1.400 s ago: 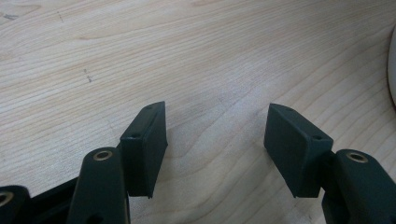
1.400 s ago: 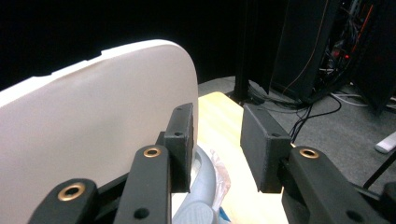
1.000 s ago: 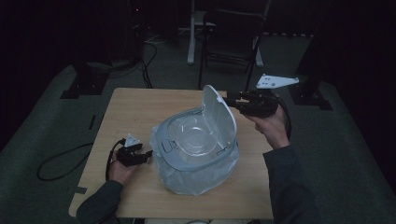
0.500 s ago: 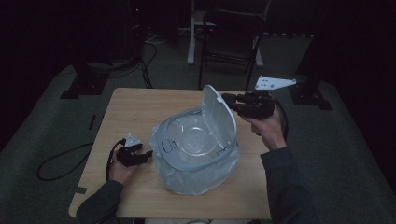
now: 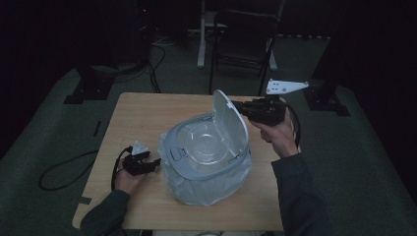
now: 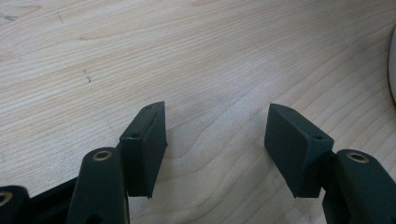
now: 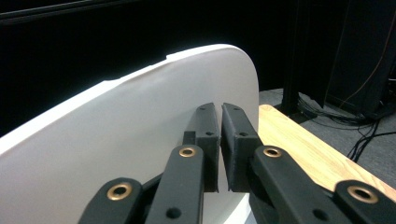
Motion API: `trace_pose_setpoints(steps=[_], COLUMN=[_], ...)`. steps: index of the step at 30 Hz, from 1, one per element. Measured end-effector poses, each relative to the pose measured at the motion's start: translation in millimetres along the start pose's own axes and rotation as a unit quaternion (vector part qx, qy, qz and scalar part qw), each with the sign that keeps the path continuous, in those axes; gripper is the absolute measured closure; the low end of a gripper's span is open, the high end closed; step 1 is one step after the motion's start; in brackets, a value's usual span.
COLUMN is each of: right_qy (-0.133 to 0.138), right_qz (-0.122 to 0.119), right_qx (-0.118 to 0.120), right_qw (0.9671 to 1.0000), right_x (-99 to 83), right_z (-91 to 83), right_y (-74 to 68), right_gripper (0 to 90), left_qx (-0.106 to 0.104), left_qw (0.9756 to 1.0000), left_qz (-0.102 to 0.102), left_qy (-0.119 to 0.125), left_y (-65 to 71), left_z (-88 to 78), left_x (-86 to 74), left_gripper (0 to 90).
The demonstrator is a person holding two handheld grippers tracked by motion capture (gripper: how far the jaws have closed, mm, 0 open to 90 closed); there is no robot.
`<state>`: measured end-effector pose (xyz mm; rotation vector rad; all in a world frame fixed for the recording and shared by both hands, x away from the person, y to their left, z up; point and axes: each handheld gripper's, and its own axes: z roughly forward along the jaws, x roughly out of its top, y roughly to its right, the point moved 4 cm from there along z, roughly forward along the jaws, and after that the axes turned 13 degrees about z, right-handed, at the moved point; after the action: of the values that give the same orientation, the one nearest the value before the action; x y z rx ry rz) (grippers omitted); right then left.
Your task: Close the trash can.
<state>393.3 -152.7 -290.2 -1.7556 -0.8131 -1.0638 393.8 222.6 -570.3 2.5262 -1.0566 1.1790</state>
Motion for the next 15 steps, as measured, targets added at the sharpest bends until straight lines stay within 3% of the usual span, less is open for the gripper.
trace_pose_setpoints(steps=[9,15], right_qy=[-0.027,-0.034], right_qz=[-0.02,-0.02], right_qx=[0.013,0.018], right_qw=[0.9994,0.9991], right_x=[-1.7,-2.7], right_z=[14.3,21.0], right_y=[-13.1,-15.4], right_gripper=[87.4,87.8], left_qx=[0.0,0.0], left_qw=[1.0,1.0], left_qz=[0.0,-0.001], left_qy=[0.0,0.0], left_y=[0.3,0.3], left_z=[0.0,0.0], left_x=[0.1,0.0], left_gripper=[40.1,40.0])
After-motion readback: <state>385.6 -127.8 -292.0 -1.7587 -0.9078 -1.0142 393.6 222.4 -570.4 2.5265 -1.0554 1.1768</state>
